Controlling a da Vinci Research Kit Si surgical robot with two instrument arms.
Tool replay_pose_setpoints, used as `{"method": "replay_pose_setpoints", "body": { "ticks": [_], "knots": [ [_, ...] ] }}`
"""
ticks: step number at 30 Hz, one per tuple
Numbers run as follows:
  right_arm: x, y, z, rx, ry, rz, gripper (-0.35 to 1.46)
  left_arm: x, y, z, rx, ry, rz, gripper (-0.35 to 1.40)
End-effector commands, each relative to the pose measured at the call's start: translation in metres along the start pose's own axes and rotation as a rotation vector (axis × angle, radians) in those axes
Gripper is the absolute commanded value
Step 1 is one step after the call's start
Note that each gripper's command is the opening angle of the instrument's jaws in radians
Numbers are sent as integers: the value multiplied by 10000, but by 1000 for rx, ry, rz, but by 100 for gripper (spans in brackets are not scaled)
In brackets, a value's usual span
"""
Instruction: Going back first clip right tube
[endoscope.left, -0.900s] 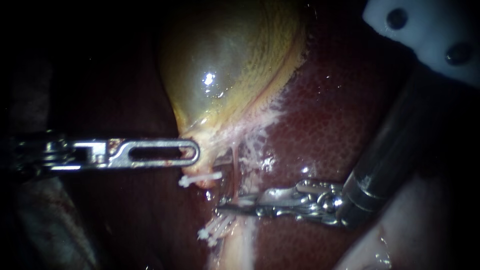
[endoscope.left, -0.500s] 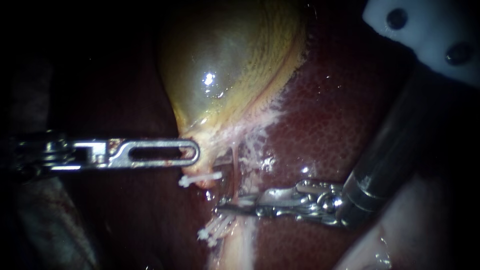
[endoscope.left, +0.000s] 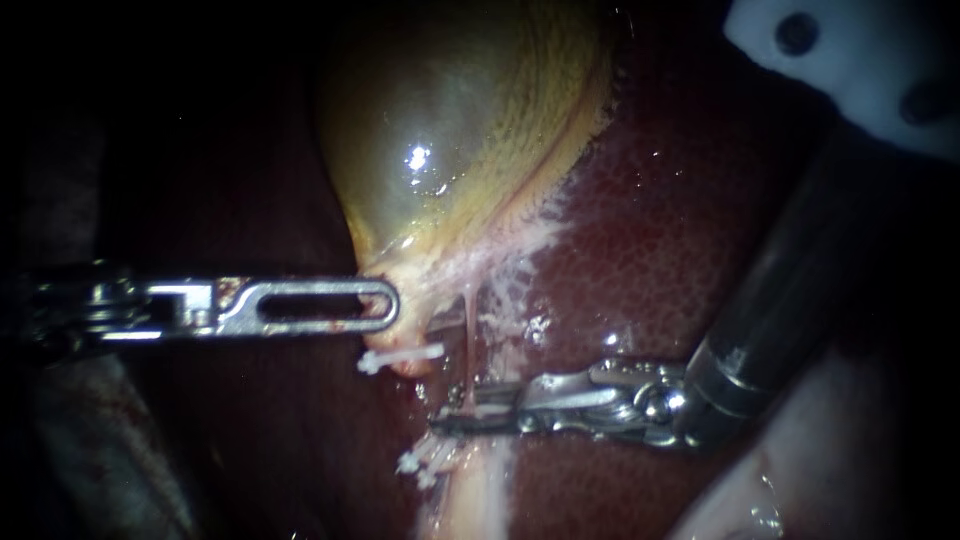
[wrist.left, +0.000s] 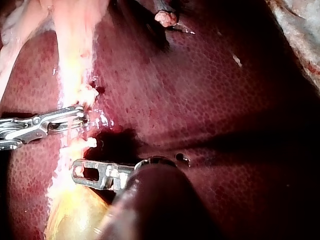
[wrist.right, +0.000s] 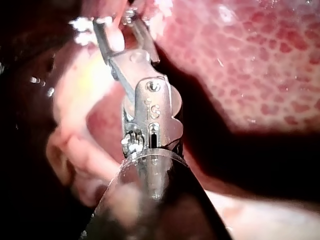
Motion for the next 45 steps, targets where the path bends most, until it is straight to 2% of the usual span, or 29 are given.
{"method": "replay_pose_setpoints", "body": {
  "ticks": [1, 7, 12, 20, 29, 36, 45],
  "knots": [
    [1, 0, 0, 1, 6, -16, 40, 0, 0, 0, 0, 0, 0, -35],
    [6, -2, -8, 12, 22, -81, 46, 0, 0, 0, 0, 0, 0, -35],
    [10, -5, -14, 14, 19, -102, 46, 0, 0, 0, 0, 0, 0, -35],
    [12, -5, -6, 10, 20, -106, 46, 0, 0, 1, 0, 0, 0, -35],
    [13, -3, -7, 9, 14, -189, 44, 0, 0, 1, 1, 1, 0, -35],
    [17, -4, -33, 16, 15, -260, 44, 0, 0, 1, 1, 1, 0, -35],
    [27, -10, -77, -6, 66, -296, 45, 0, 0, 1, 1, 1, 0, -35]
  ]
}}
